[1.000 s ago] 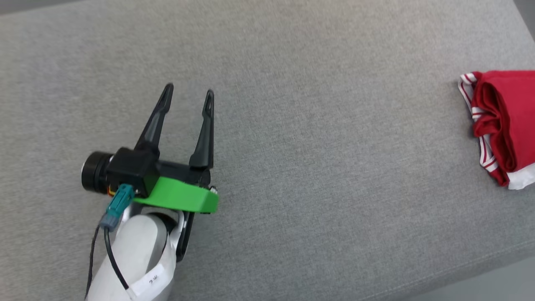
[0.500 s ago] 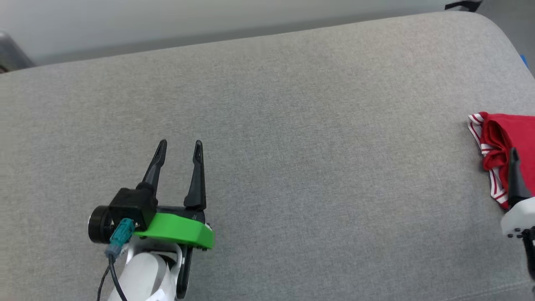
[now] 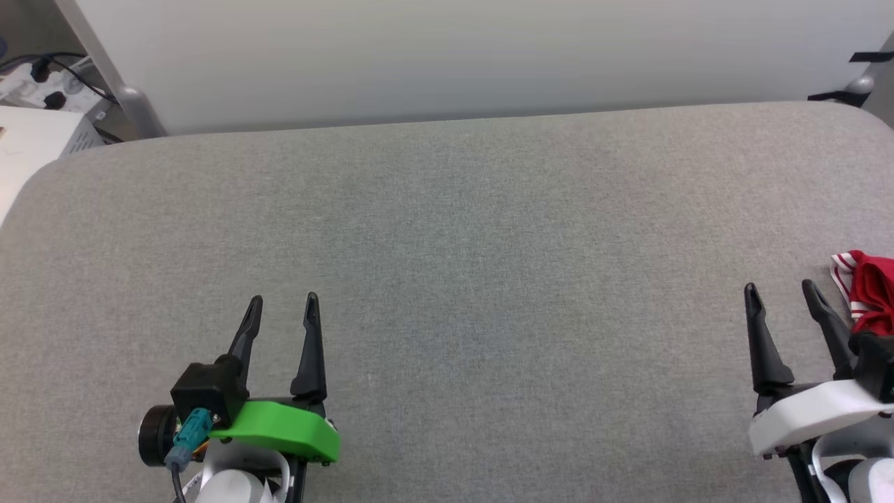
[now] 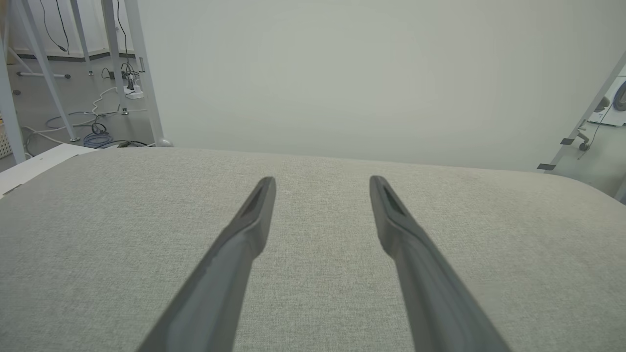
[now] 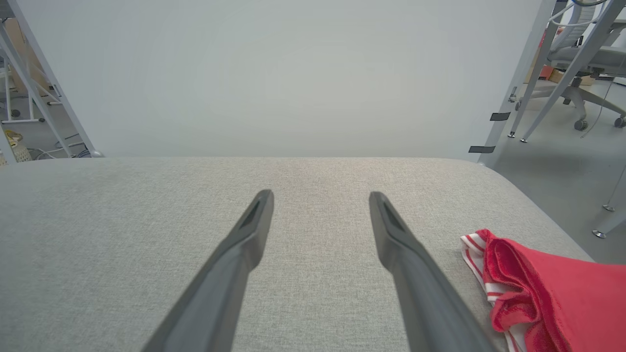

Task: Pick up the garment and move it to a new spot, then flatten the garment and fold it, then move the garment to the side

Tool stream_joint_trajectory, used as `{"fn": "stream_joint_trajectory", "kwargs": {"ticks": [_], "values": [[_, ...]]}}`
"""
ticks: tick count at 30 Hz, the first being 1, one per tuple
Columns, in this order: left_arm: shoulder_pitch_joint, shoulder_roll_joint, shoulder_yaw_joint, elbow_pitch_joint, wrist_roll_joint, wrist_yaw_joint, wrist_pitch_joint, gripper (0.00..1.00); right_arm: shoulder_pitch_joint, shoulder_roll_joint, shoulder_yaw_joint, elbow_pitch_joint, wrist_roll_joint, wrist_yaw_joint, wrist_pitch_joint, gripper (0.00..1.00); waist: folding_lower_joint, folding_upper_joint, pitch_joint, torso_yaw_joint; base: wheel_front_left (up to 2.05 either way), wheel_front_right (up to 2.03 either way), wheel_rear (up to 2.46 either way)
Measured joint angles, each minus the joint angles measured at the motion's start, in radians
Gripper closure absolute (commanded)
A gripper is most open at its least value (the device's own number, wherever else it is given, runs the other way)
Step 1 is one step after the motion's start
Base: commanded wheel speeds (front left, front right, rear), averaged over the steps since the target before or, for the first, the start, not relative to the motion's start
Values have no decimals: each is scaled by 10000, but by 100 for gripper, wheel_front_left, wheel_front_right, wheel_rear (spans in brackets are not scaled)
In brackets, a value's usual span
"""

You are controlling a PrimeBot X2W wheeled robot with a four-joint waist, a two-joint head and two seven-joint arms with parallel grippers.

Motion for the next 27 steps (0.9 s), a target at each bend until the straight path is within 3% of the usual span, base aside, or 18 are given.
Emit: {"fn": "stream_joint_trajectory", "kwargs": {"ticks": [11,27], "values": [[887,-31,393,144,127,-236,-2,0,1536,433,587,-1576,105,0,788,0,0,0,-788,322,0,0,0],[1060,-232,265,550,533,-435,-2,0,1821,445,616,-2023,-10,0,1246,0,0,0,-951,541,0,0,0]]}}
